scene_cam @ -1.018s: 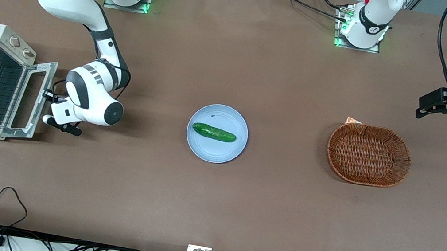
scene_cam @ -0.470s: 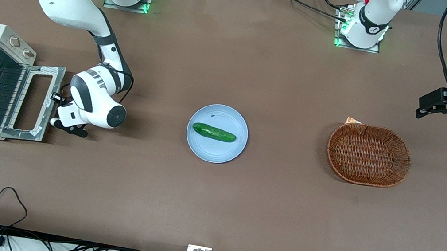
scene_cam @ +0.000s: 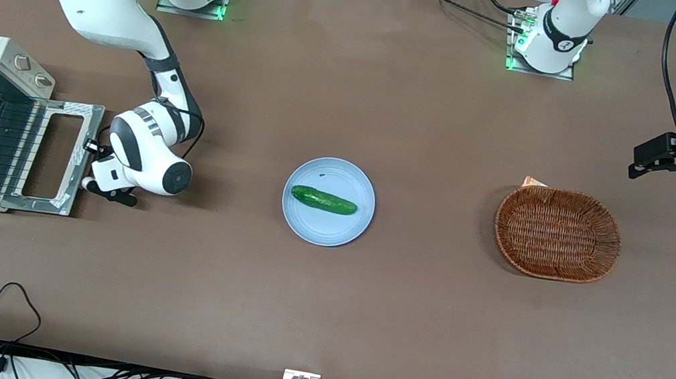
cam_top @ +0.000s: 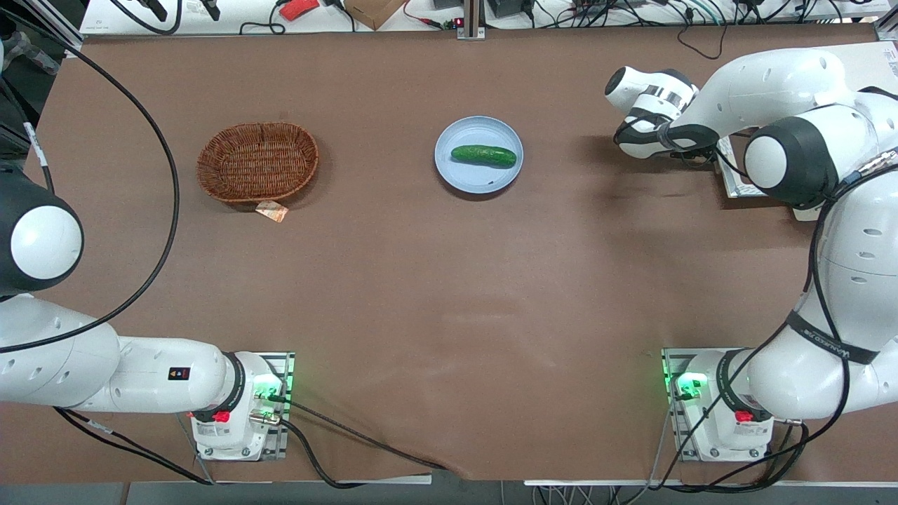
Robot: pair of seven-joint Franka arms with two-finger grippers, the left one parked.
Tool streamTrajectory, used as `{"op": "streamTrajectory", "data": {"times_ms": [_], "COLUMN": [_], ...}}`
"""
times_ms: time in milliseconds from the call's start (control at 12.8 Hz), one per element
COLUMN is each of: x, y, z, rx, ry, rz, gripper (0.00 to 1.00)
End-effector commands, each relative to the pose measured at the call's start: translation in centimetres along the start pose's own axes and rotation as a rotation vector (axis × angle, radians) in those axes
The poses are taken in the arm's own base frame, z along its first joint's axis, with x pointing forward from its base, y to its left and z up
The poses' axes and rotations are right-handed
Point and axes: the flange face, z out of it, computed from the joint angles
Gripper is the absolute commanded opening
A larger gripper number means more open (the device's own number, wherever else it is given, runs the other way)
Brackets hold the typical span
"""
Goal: Open oven door with right arm only
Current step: 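Pull the oven door down and open with the right gripper, then release the handle and lift the right gripper away from the door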
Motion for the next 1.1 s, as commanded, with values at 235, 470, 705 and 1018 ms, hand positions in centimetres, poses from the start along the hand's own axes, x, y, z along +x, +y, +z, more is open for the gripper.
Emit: {"op": "streamTrajectory", "data": {"times_ms": [235, 470, 705, 1018], "x": [-0.5, -1.0, -0.3, 0.4], "y": [-0.6, -0.7, 3.8, 11.0], "z": [-0.7, -2.7, -6.7, -12.1], "rx": [0.020, 0.051, 0.169, 0.374], "ry": [-0.033, -0.051, -0.127, -0.217], "rz": [-0.004, 0.005, -0.019, -0.056], "gripper": [0.40, 1.00, 1.00, 1.00]}}
